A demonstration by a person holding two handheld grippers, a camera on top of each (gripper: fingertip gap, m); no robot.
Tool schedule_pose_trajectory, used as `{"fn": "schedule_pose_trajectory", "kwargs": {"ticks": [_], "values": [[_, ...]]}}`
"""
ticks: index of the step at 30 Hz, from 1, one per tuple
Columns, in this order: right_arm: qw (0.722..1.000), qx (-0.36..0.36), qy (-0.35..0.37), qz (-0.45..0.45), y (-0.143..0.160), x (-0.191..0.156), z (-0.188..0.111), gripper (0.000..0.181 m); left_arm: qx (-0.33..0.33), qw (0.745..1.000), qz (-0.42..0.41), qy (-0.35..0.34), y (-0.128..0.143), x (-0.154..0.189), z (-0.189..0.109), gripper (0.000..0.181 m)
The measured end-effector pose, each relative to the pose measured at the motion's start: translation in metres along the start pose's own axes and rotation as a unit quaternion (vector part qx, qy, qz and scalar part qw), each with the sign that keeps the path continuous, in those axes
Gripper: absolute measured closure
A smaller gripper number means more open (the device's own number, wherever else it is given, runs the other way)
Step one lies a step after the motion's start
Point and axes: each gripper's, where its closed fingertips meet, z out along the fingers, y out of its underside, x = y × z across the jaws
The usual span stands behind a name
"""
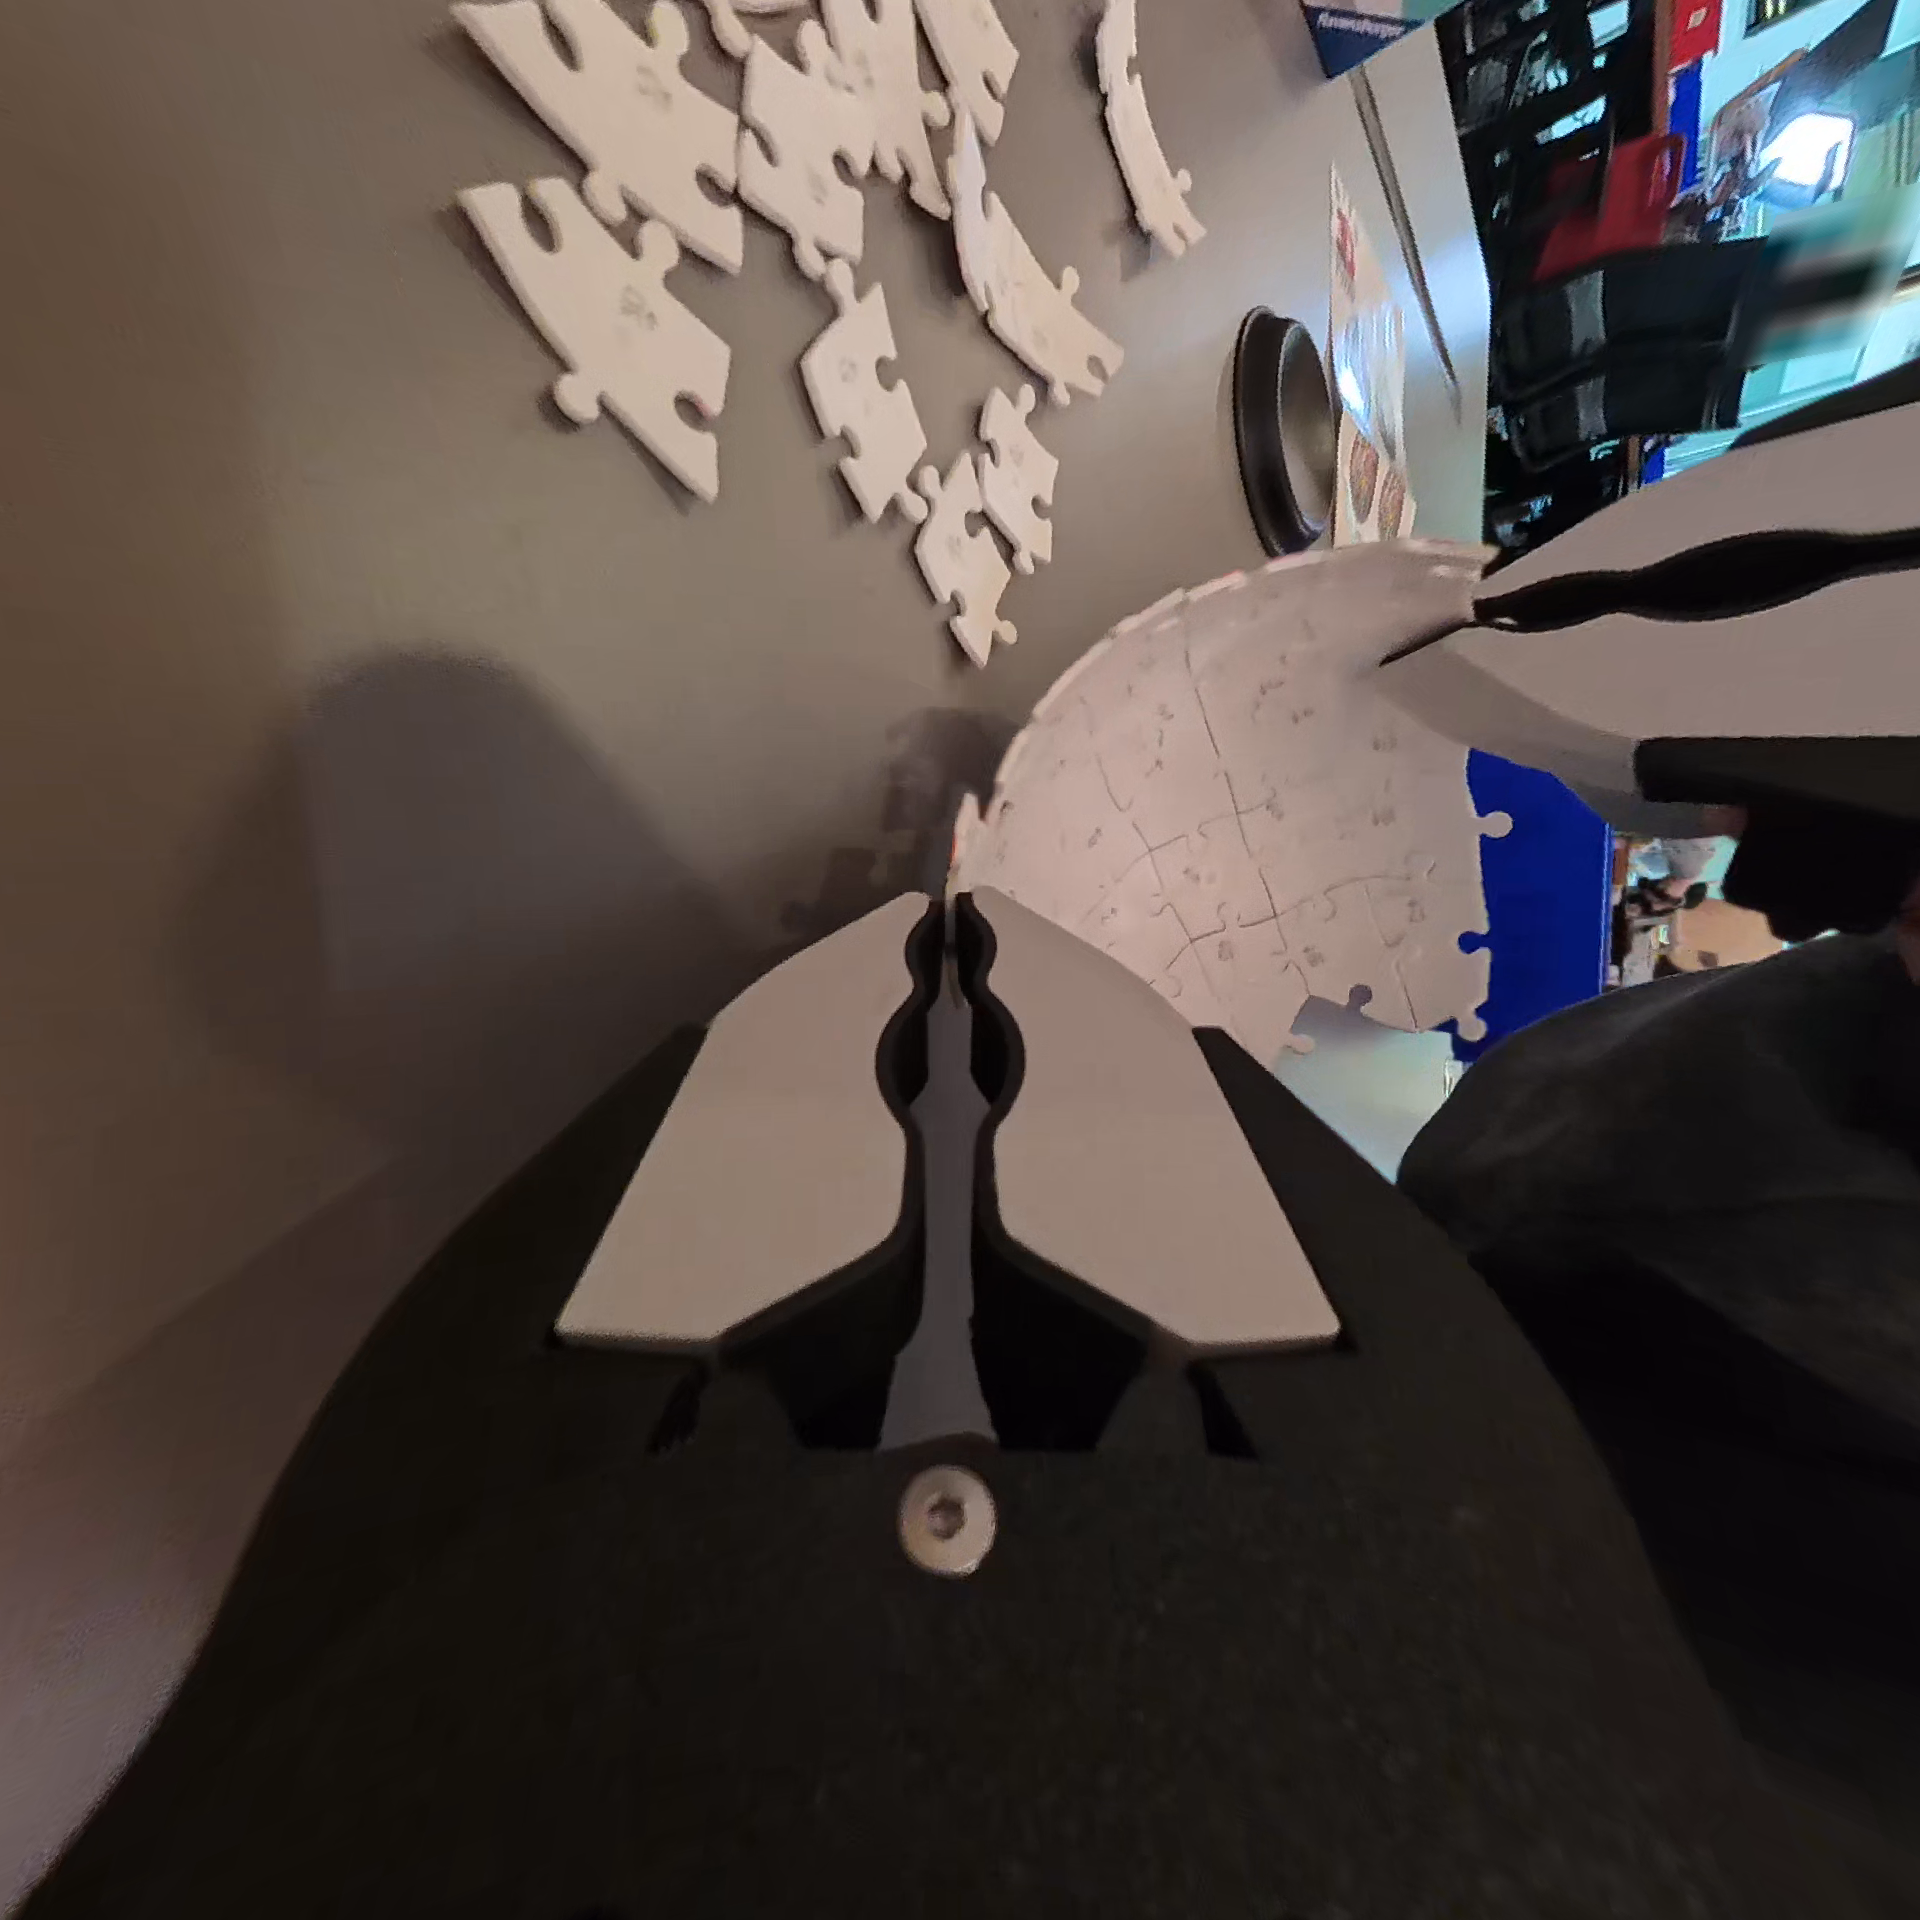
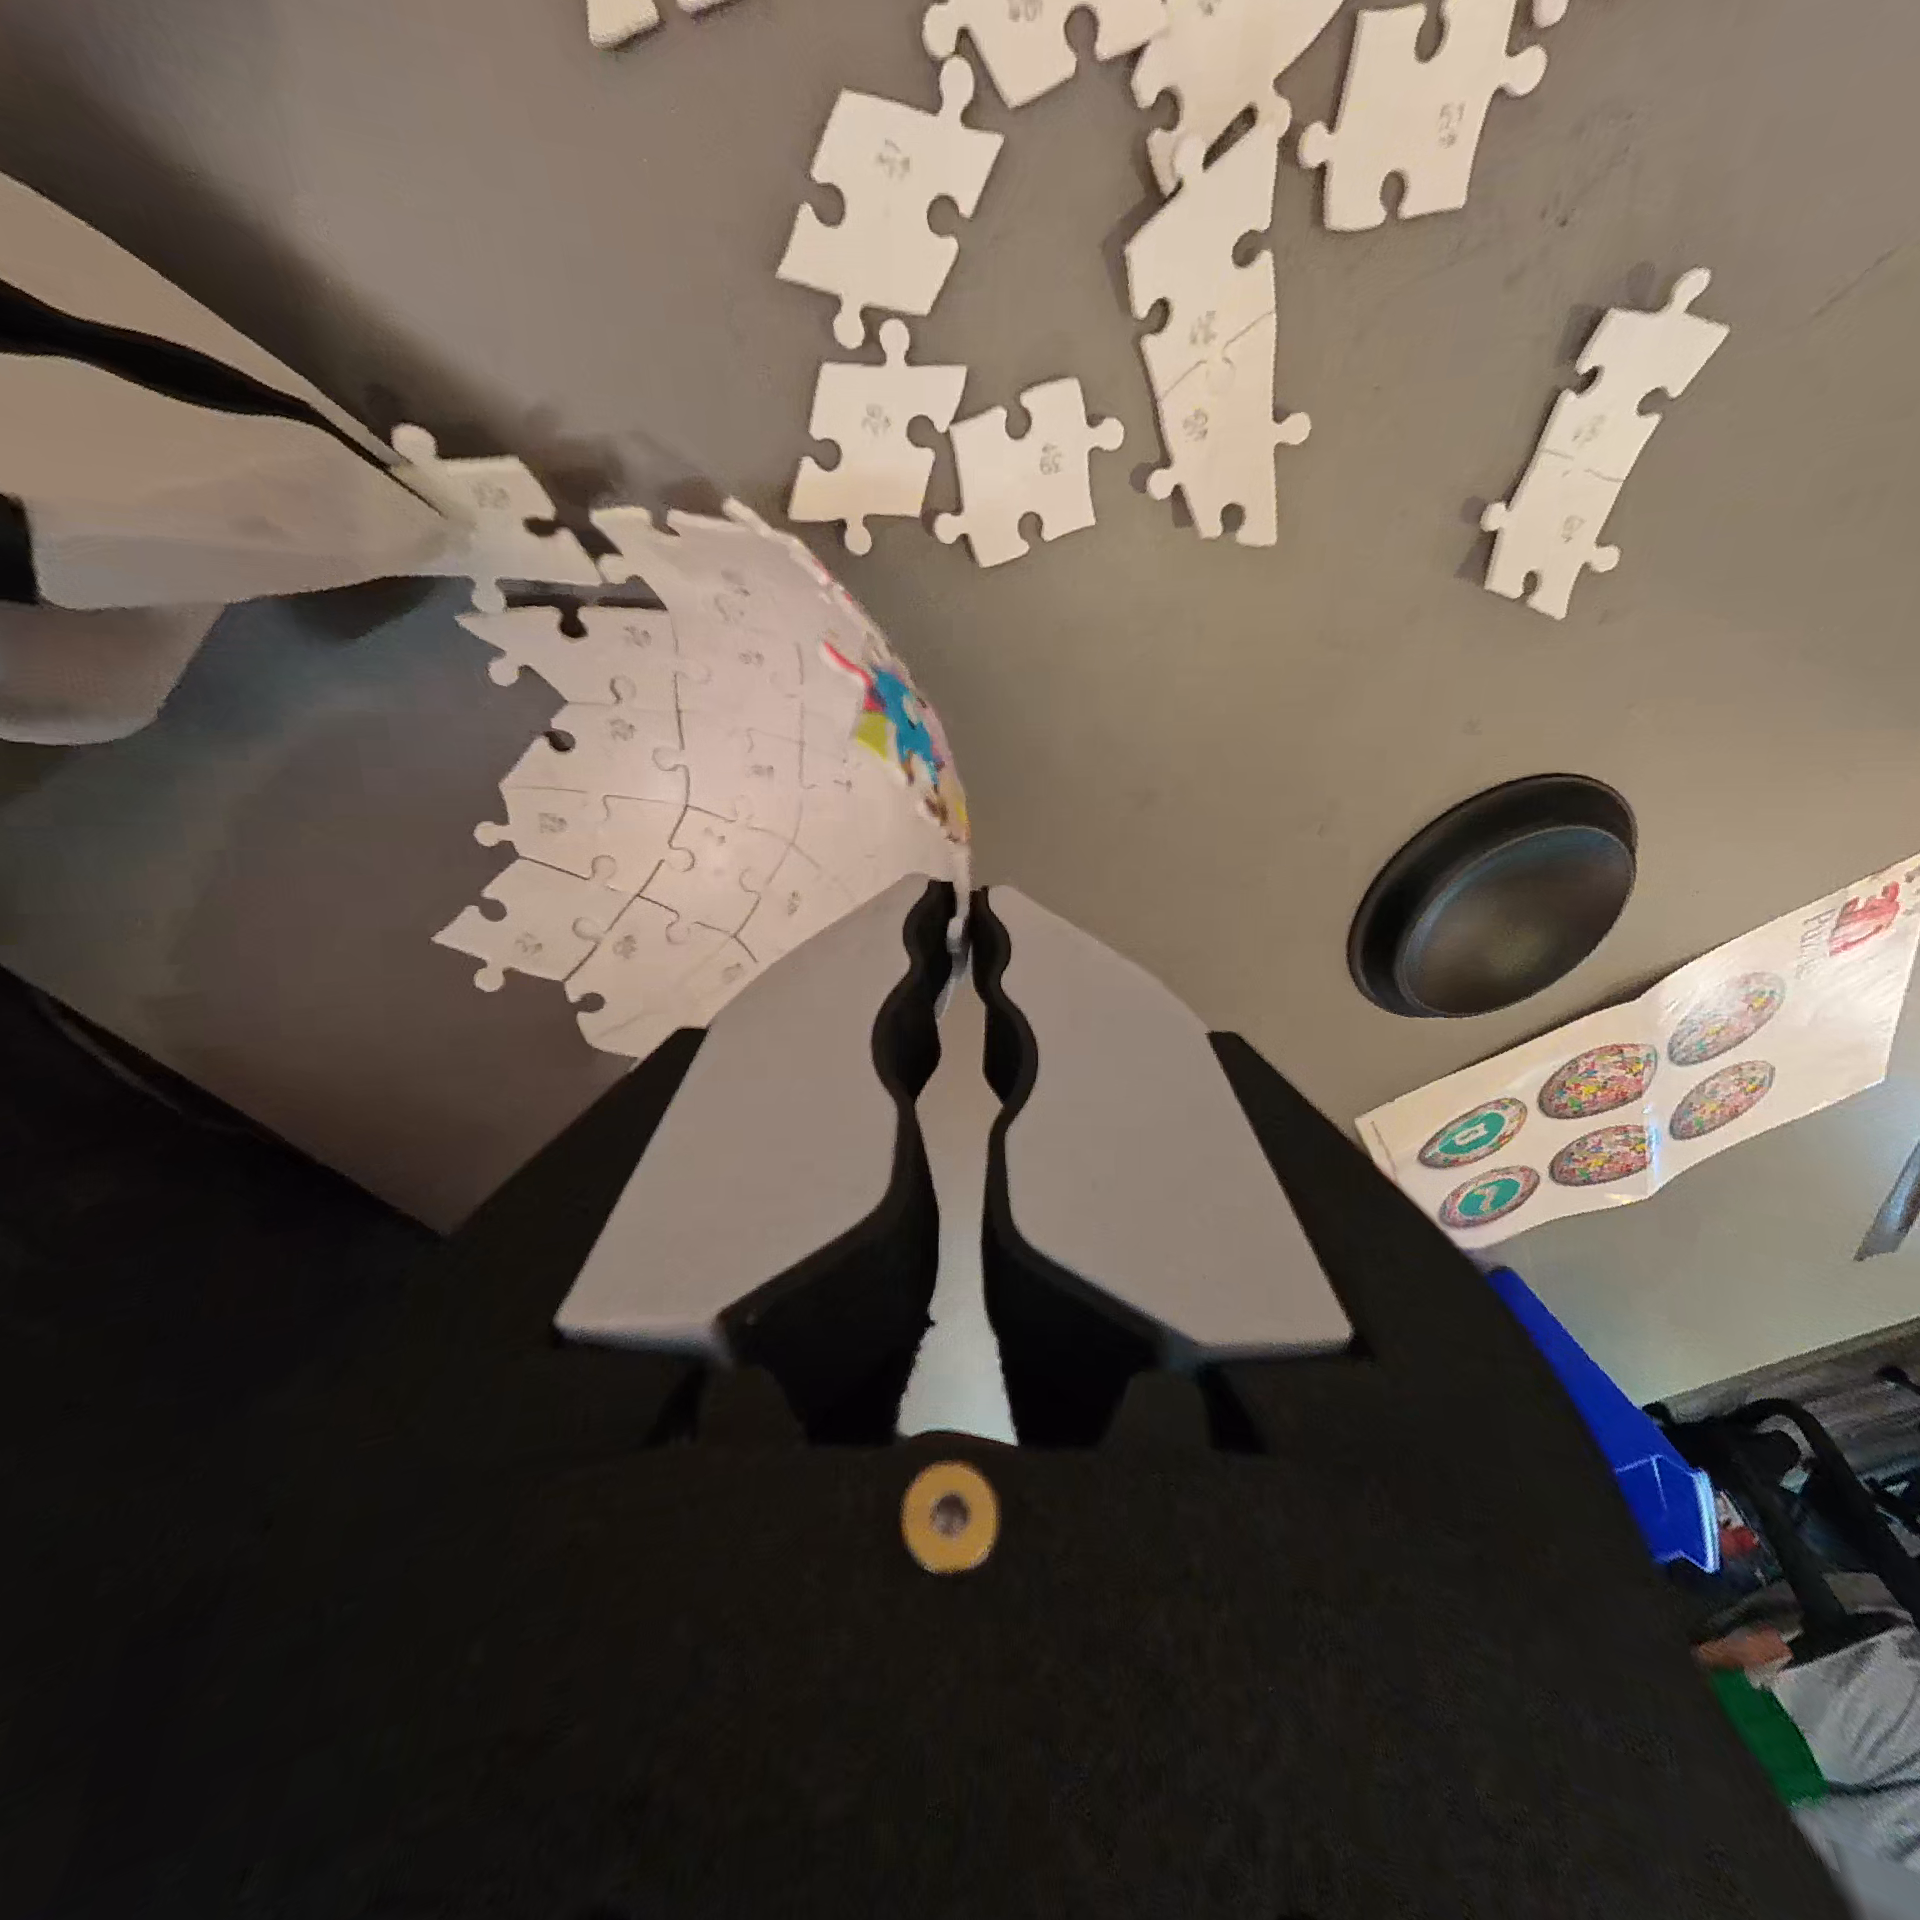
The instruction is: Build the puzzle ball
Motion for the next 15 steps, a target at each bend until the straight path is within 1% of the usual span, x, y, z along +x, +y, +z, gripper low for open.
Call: {"fn": "schedule_pose_trajectory", "kwargs": {"ticks": [3, 6, 8, 9, 12, 13, 15], "values": [[0.999, -0.042, 0.009, -0.01, 0.004, 0.003, 0.003, 0.178, 0.011, 1.0, -0.021, 0.011, 0.003, 0.002, 0.0, 0.18], [0.997, -0.073, 0.01, -0.027, 0.001, 0.004, 0.004, 0.178, 0.024, 0.999, -0.027, 0.017, 0.006, 0.006, 0.001, 0.18], [0.995, -0.099, 0.012, -0.031, 0.0, 0.006, 0.004, 0.178, 0.043, 0.997, -0.049, 0.046, 0.005, 0.018, -0.002, 0.18], [0.993, -0.114, 0.011, -0.035, -0.001, 0.007, 0.005, 0.177, 0.052, 0.996, -0.049, 0.048, 0.004, 0.023, -0.006, 0.18], [0.99, -0.132, 0.012, -0.045, -0.01, 0.009, 0.004, 0.178, 0.061, 0.998, -0.013, -0.003, 0.005, 0.019, -0.011, 0.18], [0.99, -0.135, 0.014, -0.05, -0.013, 0.01, 0.003, 0.178, 0.058, 0.998, -0.012, -0.009, 0.005, 0.017, -0.01, 0.18], [0.99, -0.135, 0.016, -0.047, -0.019, 0.011, 0.003, 0.178, 0.059, 0.998, -0.031, 0.002, 0.003, 0.015, -0.006, 0.18]]}}
